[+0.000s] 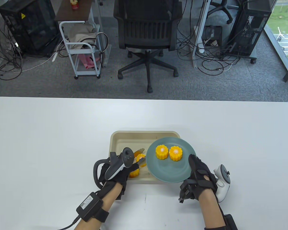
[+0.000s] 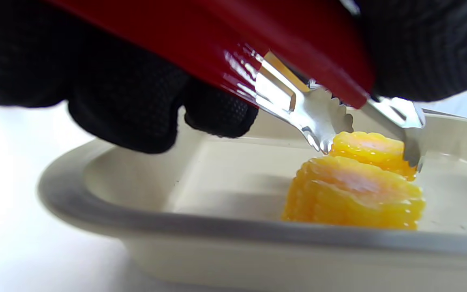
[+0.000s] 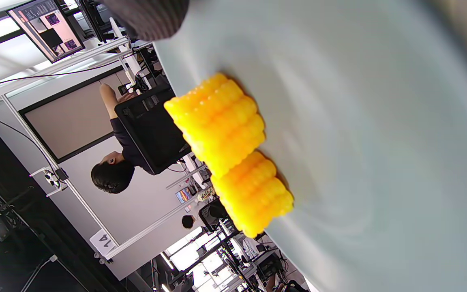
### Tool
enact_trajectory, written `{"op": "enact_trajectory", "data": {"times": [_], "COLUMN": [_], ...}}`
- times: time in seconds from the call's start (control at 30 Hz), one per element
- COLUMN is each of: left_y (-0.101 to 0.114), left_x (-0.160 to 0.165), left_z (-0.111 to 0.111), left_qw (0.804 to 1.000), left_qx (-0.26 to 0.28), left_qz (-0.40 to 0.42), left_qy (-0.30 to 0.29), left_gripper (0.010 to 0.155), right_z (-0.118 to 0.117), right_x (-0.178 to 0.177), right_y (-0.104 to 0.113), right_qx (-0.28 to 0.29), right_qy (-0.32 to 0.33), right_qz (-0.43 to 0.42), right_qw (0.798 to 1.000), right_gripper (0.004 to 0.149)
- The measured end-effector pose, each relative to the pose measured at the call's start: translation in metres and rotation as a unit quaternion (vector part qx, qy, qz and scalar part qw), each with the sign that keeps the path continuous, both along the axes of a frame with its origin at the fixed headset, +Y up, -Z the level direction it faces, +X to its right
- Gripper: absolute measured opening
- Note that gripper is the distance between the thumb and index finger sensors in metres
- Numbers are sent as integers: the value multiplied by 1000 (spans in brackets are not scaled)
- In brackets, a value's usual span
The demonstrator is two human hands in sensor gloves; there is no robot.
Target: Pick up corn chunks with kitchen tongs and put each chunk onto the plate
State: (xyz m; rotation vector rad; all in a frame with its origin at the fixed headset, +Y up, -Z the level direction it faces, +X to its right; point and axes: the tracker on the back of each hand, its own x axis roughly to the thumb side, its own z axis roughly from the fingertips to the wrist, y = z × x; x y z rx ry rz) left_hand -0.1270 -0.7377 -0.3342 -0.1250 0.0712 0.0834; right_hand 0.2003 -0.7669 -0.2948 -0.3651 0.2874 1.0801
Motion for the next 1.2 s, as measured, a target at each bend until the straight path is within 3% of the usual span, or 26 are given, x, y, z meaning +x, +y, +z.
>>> {"op": "enact_trajectory", "data": {"times": [0.27,0.5,0.6,0.77,1.0,1.2], "left_y": [23,69,88,102,93,83], "left_x": [-34,-57,-45,-11,35,54], "left_z": [5,30,44,65,80,84], "left_qw": [994,966,956,953,952,953], "left_qx": [33,142,186,204,196,188], "left_qz": [100,215,228,205,155,129], "left_qy": [36,32,-12,-90,-178,-202], "left_gripper": [72,74,74,73,73,73], "right_z": [0,0,0,0,1,1], "right_x": [1,1,1,1,-1,-2], "right_y": [0,0,0,0,0,0], "right_qx": [1,1,1,-2,-4,-5], "right_qy": [-6,-9,-9,-8,-5,-5], "right_qz": [-2,-2,-1,1,-3,-8], "right_qw": [1000,1000,1000,1000,1000,1000], "right_gripper": [56,56,56,56,56,56]}}
